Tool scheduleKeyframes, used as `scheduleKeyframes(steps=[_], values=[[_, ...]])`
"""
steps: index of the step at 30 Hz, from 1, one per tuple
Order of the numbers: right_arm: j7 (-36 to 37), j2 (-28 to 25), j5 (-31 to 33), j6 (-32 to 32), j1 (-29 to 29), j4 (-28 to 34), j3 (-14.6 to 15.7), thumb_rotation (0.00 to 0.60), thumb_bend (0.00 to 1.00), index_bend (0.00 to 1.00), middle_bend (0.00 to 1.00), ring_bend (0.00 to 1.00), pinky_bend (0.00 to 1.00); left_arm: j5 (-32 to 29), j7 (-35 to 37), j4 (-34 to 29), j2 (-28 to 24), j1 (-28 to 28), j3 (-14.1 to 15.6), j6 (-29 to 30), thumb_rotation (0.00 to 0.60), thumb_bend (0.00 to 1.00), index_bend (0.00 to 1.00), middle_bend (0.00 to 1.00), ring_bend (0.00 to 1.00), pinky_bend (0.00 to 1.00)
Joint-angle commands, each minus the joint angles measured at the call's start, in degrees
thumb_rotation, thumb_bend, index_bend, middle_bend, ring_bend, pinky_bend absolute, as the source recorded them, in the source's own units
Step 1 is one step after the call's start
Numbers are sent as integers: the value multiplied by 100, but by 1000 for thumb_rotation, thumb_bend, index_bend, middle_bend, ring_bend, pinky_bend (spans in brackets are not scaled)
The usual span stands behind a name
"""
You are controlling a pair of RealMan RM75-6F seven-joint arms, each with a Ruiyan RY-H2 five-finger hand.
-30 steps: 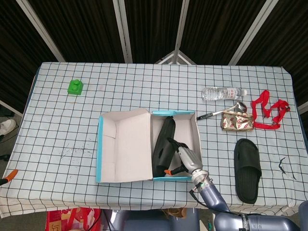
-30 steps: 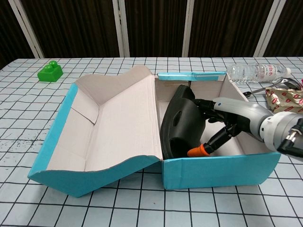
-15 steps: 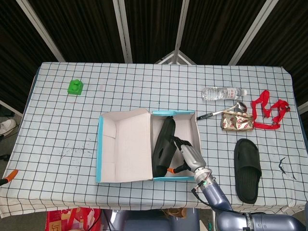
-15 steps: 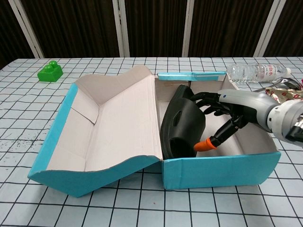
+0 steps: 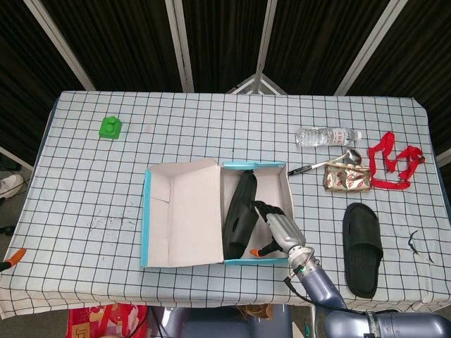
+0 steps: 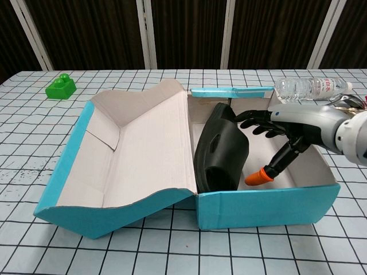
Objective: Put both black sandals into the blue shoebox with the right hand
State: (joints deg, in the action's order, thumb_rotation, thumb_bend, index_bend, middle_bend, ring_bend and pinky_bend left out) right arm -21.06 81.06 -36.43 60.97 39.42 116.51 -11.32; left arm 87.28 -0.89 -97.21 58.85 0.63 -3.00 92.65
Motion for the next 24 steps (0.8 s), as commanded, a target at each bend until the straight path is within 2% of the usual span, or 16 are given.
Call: scheduleKeyframes(steps=[1, 3, 6, 12, 16, 18, 21, 24], values=[[32, -163, 28, 72, 10, 228, -71, 600, 114, 0, 62, 63, 24, -12, 13, 5, -2, 3, -8, 7, 600, 186, 41, 0, 0, 16], [251, -327, -81, 111, -66, 437, -190, 600, 114, 0, 62, 63, 24, -25, 31, 19, -7, 5, -13, 6, 600, 187, 41, 0, 0, 16], [891, -696, -654, 274, -389, 806, -449, 600, 114, 0, 62, 62, 24, -27, 48, 21, -15, 11, -13, 12, 600, 186, 41, 0, 0, 16], [1755, -1846, -1947, 767, -1265, 1192, -466, 600, 114, 0, 62, 63, 24, -41, 46, 15, -16, 19, -18, 23, 600, 186, 42, 0, 0, 16], [2070, -2561, -2594, 1143, -1858, 1123, -249, 600, 114, 0, 62, 62, 24, -27, 9, -9, -11, 34, -11, 49, 600, 186, 42, 0, 0, 16], [2155, -2837, -2937, 1313, -2169, 935, -20, 600, 114, 0, 61, 63, 24, -23, -15, -23, -4, 39, -10, 60, 600, 186, 42, 0, 0, 16], [2159, -3049, -3358, 1437, -2525, 513, 368, 600, 114, 0, 62, 62, 24, -17, -86, -38, 18, 37, -1, 52, 600, 186, 42, 0, 0, 16], [2150, -3068, -3551, 1463, -2718, 139, 619, 600, 114, 0, 62, 63, 24, -2, -153, -62, 41, 30, 15, 29, 600, 186, 42, 0, 0, 16]])
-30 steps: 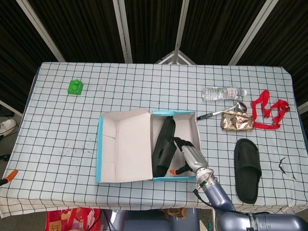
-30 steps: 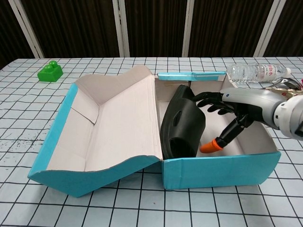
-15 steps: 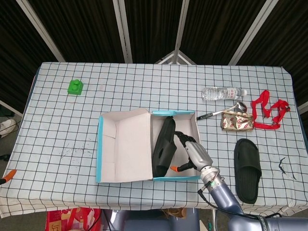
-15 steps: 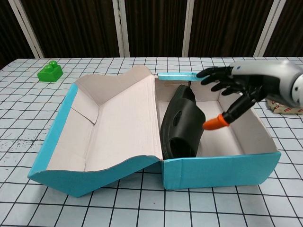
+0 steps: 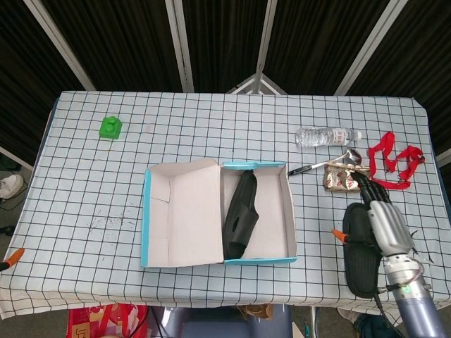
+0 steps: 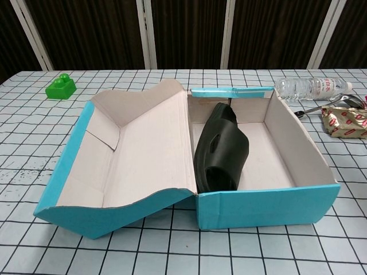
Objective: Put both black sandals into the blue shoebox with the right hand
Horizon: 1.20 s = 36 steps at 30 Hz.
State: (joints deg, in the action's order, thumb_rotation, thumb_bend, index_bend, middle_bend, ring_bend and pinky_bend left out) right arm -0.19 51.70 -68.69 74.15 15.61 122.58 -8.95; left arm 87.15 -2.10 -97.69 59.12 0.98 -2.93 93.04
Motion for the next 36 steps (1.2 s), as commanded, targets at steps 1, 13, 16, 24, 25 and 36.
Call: scheduleKeyframes(steps=[1, 13, 16, 24, 25, 36], values=[[79, -139, -335, 73, -391, -650, 488, 600, 114, 0, 62, 63, 24, 22, -60, -23, 27, -5, 12, -6, 600, 186, 42, 0, 0, 16], [458, -407, 453, -2213, 559, -2080, 395, 600, 114, 0, 62, 63, 21, -71, -365, -16, 124, -11, -43, 12, 600, 186, 41, 0, 0, 16], [350, -340, 726, -2874, 911, -2432, 368, 600, 114, 0, 62, 62, 14, -106, -501, -19, 180, -35, -56, -23, 600, 186, 41, 0, 0, 15], [96, -5, 1418, -4299, 1705, -3432, 438, 600, 114, 0, 62, 62, 14, -400, -1034, 148, 437, -185, -210, -199, 600, 187, 42, 0, 0, 16], [78, 34, 1464, -4385, 1763, -3533, 451, 600, 114, 0, 62, 62, 14, -446, -1098, 176, 472, -201, -234, -210, 600, 186, 42, 0, 0, 16], [226, -15, 1608, -5388, 2161, -3789, 642, 600, 115, 0, 54, 55, 14, -830, -1674, 371, 811, -362, -428, -316, 600, 187, 46, 0, 0, 16]])
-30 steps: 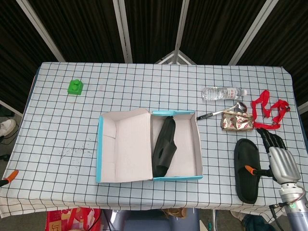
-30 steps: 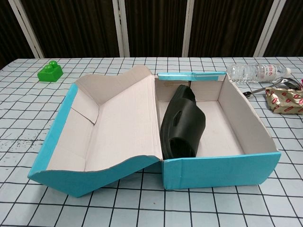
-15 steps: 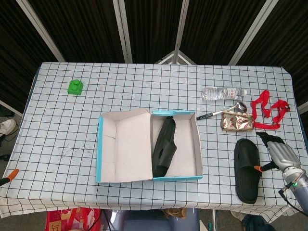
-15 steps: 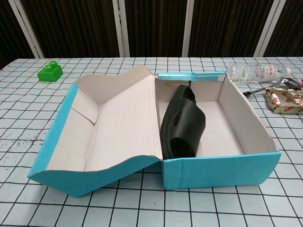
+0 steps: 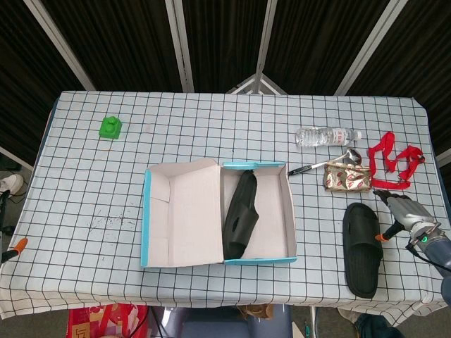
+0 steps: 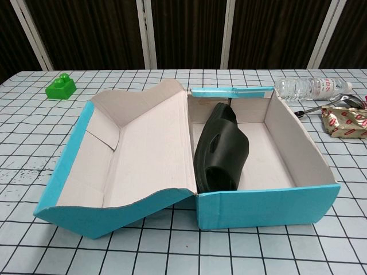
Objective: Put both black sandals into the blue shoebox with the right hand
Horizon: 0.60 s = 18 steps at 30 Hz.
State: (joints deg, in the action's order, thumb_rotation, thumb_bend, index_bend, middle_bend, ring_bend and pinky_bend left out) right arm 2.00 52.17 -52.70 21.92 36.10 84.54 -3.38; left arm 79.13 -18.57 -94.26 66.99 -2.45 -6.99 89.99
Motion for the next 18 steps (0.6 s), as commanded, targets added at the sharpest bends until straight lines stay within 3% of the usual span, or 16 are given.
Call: scheduleKeyframes(steps=[1, 3, 12, 18], values=[[-11, -91, 15, -197, 145, 60, 118, 600, 115, 0, 53, 54, 14, -47, -37, 50, 37, -29, -35, -15, 600, 187, 46, 0, 0, 15], [-110, -274, -5, -229, 158, 306, 271, 600, 114, 0, 53, 53, 14, -97, -40, 105, 58, -50, -67, -32, 600, 187, 44, 0, 0, 15], [-317, 198, 817, 238, 321, 253, 677, 600, 114, 0, 52, 53, 14, 479, 612, 645, 183, -137, -95, 292, 600, 187, 36, 0, 0, 16], [-483, 480, 1367, 332, 588, 165, 891, 600, 115, 0, 52, 53, 14, 449, 801, 757, 191, -107, -124, 358, 600, 187, 36, 0, 0, 15]])
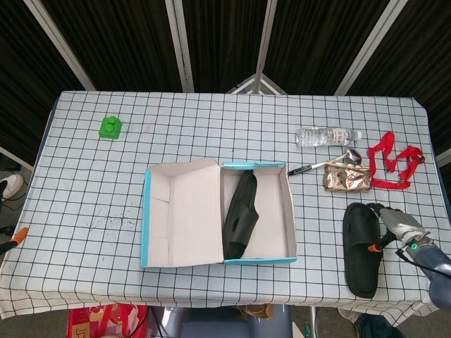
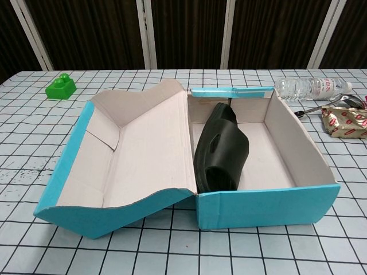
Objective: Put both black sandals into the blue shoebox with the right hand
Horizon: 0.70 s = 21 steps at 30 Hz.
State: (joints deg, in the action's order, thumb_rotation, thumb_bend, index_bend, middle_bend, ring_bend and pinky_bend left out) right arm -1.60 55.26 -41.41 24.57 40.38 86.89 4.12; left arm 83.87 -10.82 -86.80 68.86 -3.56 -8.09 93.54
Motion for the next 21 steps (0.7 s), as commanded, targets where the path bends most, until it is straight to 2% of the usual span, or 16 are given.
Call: scheduleKeyframes(steps=[1, 11, 21], values=[[-146, 203, 279, 82, 187, -90, 163, 600, 114, 0, 52, 53, 14, -31, 31, 14, 3, 4, -19, 5, 600, 187, 35, 0, 0, 15], [-360, 429, 692, 28, 522, -416, 415, 600, 114, 0, 52, 53, 14, -79, -18, 46, 22, -9, -36, -1, 600, 187, 36, 0, 0, 16], [-642, 240, 962, -363, 1088, -378, 865, 600, 114, 0, 52, 53, 14, -131, -88, 19, 35, -5, -45, 4, 600, 187, 37, 0, 0, 15]])
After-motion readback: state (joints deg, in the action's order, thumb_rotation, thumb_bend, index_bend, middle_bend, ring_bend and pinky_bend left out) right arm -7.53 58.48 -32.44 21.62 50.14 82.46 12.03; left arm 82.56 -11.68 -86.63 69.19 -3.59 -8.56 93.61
